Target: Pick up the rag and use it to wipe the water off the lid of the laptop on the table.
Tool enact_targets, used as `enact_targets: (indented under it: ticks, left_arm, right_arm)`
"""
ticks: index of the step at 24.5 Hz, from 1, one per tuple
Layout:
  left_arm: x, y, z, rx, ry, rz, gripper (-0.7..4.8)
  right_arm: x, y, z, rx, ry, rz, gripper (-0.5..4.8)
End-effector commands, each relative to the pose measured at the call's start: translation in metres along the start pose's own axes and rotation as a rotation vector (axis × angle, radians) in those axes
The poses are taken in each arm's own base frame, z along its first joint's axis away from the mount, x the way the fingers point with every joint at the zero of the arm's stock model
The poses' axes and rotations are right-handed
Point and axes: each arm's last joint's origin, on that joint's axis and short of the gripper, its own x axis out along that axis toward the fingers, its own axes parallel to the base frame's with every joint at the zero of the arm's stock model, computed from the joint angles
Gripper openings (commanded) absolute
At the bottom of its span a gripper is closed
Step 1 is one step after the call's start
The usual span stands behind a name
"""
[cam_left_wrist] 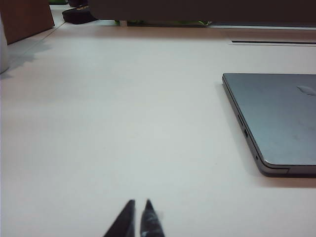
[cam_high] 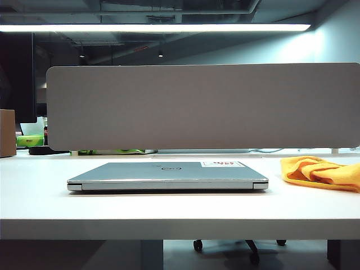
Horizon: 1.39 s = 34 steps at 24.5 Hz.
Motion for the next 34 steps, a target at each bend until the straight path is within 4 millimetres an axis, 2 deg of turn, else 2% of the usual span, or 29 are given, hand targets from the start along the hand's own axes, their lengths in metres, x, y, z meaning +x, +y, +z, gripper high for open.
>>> enact_targets:
  ticks: [1, 3, 6, 10, 11, 12, 13, 14, 17, 20, 22, 24, 26, 30, 34]
  left_arm:
    - [-0.003, 0.000, 0.011, -0.132, -0.050, -0.013, 0.22]
    - [-0.007, -0.002, 0.022, -0.198, -0.065, -0.069, 0.21]
    - [-0.015, -0.005, 0.042, -0.196, -0.128, -0.192, 0.22]
    - [-0.026, -0.006, 0.069, -0.191, -0.193, -0.256, 0.21]
    - [-0.028, -0.008, 0.080, -0.188, -0.192, -0.304, 0.21]
    - [-0.027, -0.010, 0.090, -0.179, -0.166, -0.394, 0.21]
    - [-0.024, -0.012, 0.095, -0.177, -0.139, -0.440, 0.21]
    - [-0.015, -0.014, 0.103, -0.170, -0.091, -0.512, 0.21]
    - [0.001, -0.016, 0.109, -0.136, -0.041, -0.551, 0.21]
    - [0.017, -0.017, 0.110, -0.119, 0.031, -0.584, 0.21]
    - [0.022, -0.018, 0.109, -0.128, 0.066, -0.615, 0.21]
    - [0.028, -0.018, 0.106, -0.135, 0.092, -0.630, 0.21]
    - [0.031, -0.018, 0.104, -0.142, 0.115, -0.624, 0.21]
    - [0.031, -0.018, 0.104, -0.142, 0.113, -0.622, 0.21]
    - [0.031, -0.018, 0.103, -0.144, 0.122, -0.628, 0.21]
  right_arm:
    - [-0.009, 0.004, 0.024, 0.133, -0.060, -0.003, 0.02]
    - [-0.022, 0.007, 0.044, 0.136, -0.036, -0.029, -0.01]
    - [-0.039, 0.013, 0.079, 0.125, -0.018, -0.048, 0.19]
    - [-0.046, 0.023, 0.129, 0.061, -0.007, -0.006, 0.23]
    - [-0.037, 0.028, 0.154, 0.024, 0.055, 0.031, 1.05]
    - [-0.022, 0.032, 0.173, -0.021, 0.151, 0.053, 2.79]
    - [-0.012, 0.033, 0.184, -0.043, 0.211, 0.045, 3.66]
    - [0.012, 0.035, 0.197, -0.083, 0.305, 0.024, 4.22]
    - [0.056, 0.034, 0.210, -0.156, 0.391, -0.039, 4.66]
    - [0.107, 0.032, 0.207, -0.241, 0.470, -0.050, 4.77]
    - [0.141, 0.029, 0.195, -0.242, 0.551, -0.050, 4.79]
    - [0.173, 0.025, 0.179, -0.237, 0.641, -0.049, 4.79]
    - [0.224, 0.018, 0.142, -0.231, 0.794, -0.057, 4.79]
    - [0.257, 0.011, 0.107, -0.228, 0.915, -0.064, 4.79]
    - [0.270, 0.007, 0.086, -0.237, 0.978, -0.089, 4.79]
